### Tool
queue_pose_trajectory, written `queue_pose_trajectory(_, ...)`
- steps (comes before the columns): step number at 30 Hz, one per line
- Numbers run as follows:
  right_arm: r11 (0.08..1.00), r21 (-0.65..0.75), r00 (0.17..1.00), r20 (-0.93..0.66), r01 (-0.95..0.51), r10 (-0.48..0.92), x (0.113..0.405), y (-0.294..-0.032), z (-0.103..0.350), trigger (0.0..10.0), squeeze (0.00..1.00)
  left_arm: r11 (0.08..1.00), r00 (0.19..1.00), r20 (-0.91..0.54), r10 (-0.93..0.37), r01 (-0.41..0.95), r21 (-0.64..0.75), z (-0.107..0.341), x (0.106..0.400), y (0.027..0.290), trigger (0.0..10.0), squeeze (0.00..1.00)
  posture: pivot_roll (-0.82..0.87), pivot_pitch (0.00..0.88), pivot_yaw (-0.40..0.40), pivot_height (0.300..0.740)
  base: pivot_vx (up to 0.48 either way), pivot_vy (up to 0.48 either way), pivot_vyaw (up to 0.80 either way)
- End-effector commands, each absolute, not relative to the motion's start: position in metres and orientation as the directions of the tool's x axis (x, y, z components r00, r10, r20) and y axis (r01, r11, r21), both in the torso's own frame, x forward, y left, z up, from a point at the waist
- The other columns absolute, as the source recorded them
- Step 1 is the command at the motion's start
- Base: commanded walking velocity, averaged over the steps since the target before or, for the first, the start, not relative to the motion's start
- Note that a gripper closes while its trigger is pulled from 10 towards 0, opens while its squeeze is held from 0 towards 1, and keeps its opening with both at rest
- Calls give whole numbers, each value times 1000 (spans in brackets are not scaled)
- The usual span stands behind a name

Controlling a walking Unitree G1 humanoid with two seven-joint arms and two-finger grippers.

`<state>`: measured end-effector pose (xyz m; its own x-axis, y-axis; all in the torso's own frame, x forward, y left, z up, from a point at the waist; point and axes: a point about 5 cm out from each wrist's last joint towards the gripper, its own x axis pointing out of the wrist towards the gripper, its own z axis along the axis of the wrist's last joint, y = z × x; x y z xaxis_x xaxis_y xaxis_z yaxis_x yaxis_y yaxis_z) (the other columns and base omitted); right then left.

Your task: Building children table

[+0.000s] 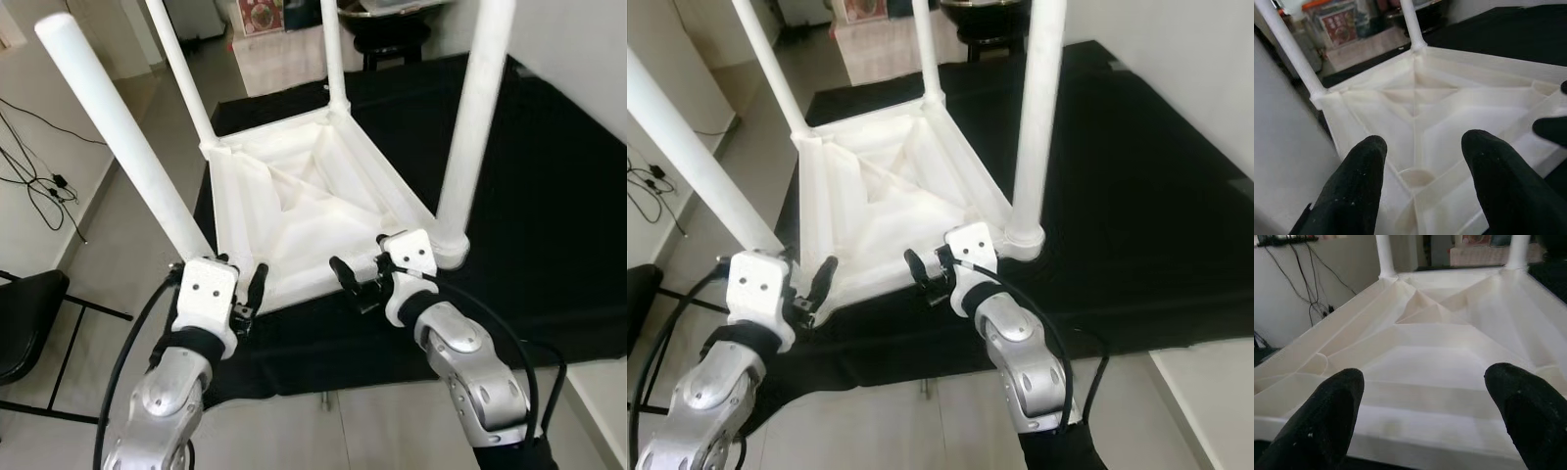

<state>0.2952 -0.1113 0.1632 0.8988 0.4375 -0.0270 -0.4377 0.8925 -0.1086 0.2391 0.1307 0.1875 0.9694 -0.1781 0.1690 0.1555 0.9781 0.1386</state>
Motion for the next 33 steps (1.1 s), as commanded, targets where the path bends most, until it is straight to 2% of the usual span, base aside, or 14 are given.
queue_pose_trajectory(1,882,-101,887,-24,-461,461,294,-106,162,10000,0,985,982,145,-117,97,142,182,245,140,10000,0,-74,125,120,740,0,0,0)
queue_pose_trajectory(8,876,-99,881,-20,-471,472,294,-107,163,10000,0,990,985,170,-39,15,138,187,256,140,10000,0,-76,128,119,740,0,0,0)
queue_pose_trajectory(16,875,-101,880,-19,-474,474,293,-108,164,10000,0,985,989,143,36,-59,164,182,253,152,10000,0,-75,133,119,740,0,0,0)
queue_pose_trajectory(25,879,-124,886,2,-460,464,298,-118,172,10000,0,930,958,115,263,-283,233,176,239,205,10000,0,-68,134,117,740,0,0,0)
queue_pose_trajectory(28,879,-128,886,11,-459,464,299,-122,175,10000,0,927,954,115,276,-296,230,176,239,208,10000,0,-67,134,114,740,0,0,0)
queue_pose_trajectory(33,835,-150,837,73,-529,543,299,-129,198,10000,0,943,962,125,242,-264,205,179,244,202,10000,0,-71,133,115,740,0,0,0)
